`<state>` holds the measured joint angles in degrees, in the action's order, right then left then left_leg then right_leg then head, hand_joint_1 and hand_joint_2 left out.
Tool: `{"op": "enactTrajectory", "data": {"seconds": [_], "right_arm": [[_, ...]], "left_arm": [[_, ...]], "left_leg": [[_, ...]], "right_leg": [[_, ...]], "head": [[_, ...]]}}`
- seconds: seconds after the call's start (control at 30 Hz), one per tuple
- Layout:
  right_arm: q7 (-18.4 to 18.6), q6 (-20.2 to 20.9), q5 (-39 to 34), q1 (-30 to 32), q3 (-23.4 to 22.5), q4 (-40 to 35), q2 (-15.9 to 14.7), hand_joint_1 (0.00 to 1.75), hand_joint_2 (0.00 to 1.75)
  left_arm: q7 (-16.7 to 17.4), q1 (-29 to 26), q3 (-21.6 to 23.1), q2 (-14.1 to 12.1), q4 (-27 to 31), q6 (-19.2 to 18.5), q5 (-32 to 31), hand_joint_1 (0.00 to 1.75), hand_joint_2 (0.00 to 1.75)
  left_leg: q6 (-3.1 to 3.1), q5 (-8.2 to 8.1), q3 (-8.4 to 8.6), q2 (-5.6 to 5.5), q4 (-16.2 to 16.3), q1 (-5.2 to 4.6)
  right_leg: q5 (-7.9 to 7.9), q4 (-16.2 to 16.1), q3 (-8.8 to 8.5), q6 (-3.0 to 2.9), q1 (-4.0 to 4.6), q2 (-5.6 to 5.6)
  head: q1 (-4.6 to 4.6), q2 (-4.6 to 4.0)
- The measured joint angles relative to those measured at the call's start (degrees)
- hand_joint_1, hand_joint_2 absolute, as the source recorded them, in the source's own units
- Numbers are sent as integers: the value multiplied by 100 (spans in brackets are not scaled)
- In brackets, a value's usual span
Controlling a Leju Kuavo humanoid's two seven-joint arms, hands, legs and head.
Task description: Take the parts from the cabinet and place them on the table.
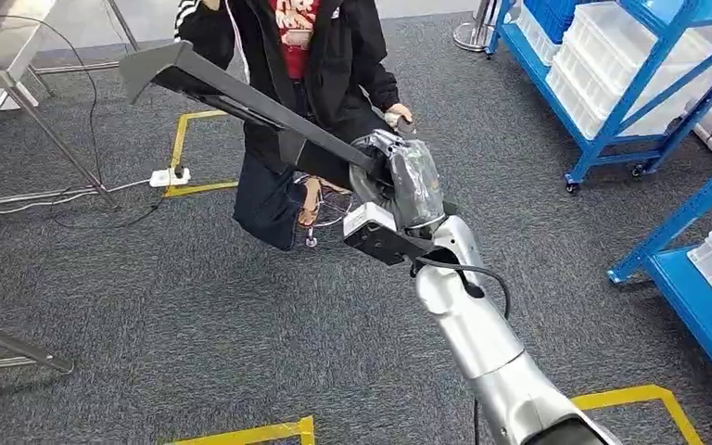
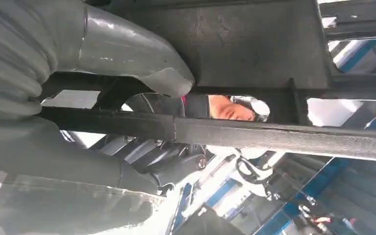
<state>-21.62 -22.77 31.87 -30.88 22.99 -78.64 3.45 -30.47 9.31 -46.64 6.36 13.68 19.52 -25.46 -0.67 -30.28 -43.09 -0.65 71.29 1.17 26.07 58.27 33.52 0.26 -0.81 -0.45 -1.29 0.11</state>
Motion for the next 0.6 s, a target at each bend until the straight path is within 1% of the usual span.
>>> {"op": "enactTrajectory", "data": {"seconds": [0.03,0.07,0.1,0.13,0.17,0.2,0.23,0.27,0.3,0.33,0.37,0.4,0.43,0.47,0.5,0.53,0.57,0.6], "right_arm": [[0,0,0,8,0,0,-4,175,175],[0,0,0,13,2,0,-7,175,175],[0,0,0,13,4,0,-9,175,175],[0,0,0,12,2,0,-11,175,175],[0,0,0,8,2,0,-11,175,175],[0,0,0,6,2,-2,-11,175,175],[0,0,0,4,-4,-7,-20,175,175],[0,0,0,-2,-4,-7,-35,175,175],[0,0,0,0,-4,-7,-37,175,175],[0,0,0,1,-2,-7,-39,175,175],[0,0,0,-2,-4,-9,-39,175,175],[0,0,0,4,-7,-22,-55,175,175],[0,0,0,0,-7,-24,-72,175,175],[0,0,-4,2,-15,-28,-107,175,175],[0,0,-4,18,-15,-26,-131,175,175],[2,0,-4,42,-15,-26,-150,175,175],[2,0,-7,66,-20,-24,-182,175,175],[4,0,-7,71,-20,-24,-197,175,175]], "left_arm": [[4,-4,0,0,0,0,0,0,0],[7,-6,0,0,0,0,-2,0,0],[15,-10,0,0,0,0,0,0,0],[15,-10,0,-2,0,0,-9,0,0],[15,-7,0,-2,0,0,-9,0,0],[15,-2,0,-2,2,0,-22,0,0],[15,22,0,-4,2,0,-30,0,0],[15,33,2,2,0,2,-37,0,0],[15,31,2,2,0,2,-42,0,0],[15,31,2,0,0,4,-42,0,0],[17,33,2,0,0,7,-48,0,0],[20,30,2,18,0,9,-50,0,0],[22,44,4,15,0,13,-59,0,0],[24,61,4,13,2,13,-61,0,0],[24,69,4,18,0,13,-72,0,0],[26,67,4,24,0,11,-79,0,0],[33,56,4,31,0,9,-79,0,0],[37,46,4,35,0,7,-79,0,0]], "left_leg": [[-6,-116,-175,17,363,0],[-4,-95,-218,24,461,0],[8,26,-136,28,309,0],[29,219,63,52,-42,-2],[56,434,342,114,-535,-6],[106,597,652,333,-1049,-28],[114,517,713,457,-1183,-98],[142,536,694,358,-1191,-100],[150,533,687,318,-1195,-117],[171,536,681,266,-1200,-133],[213,565,701,210,-1249,-124],[256,607,760,183,-1305,-68],[283,619,759,132,-1322,-62],[313,633,755,77,-1321,-62],[315,633,752,13,-1321,-62],[315,633,747,-54,-1320,-62],[314,634,747,-117,-1319,-61],[312,634,748,-173,-1315,-58]], "right_leg": [[6,1,5,-9,20,-53],[9,1,4,-14,33,-99],[12,2,2,-17,46,-144],[16,3,-6,-19,51,-185],[22,3,-16,-22,57,-224],[29,4,-33,-25,75,-261],[53,20,-17,14,149,-294],[58,17,-17,26,131,-327],[64,14,-27,42,130,-379],[63,-3,-39,54,117,-426],[79,-10,-72,98,138,-476],[134,82,9,132,120,-350],[270,320,91,124,103,-158],[455,747,291,98,71,-65],[624,1201,516,84,51,-25],[742,1613,726,97,41,-2],[751,1788,828,137,21,6],[668,1679,793,187,0,8]], "head": [[0,0],[2,0],[0,0],[0,0],[0,0],[2,0],[4,0],[-20,0],[-11,0],[-13,0],[-13,0],[-15,0],[-13,0],[-39,0],[-33,0],[-41,0],[-37,0],[-42,0]]}}
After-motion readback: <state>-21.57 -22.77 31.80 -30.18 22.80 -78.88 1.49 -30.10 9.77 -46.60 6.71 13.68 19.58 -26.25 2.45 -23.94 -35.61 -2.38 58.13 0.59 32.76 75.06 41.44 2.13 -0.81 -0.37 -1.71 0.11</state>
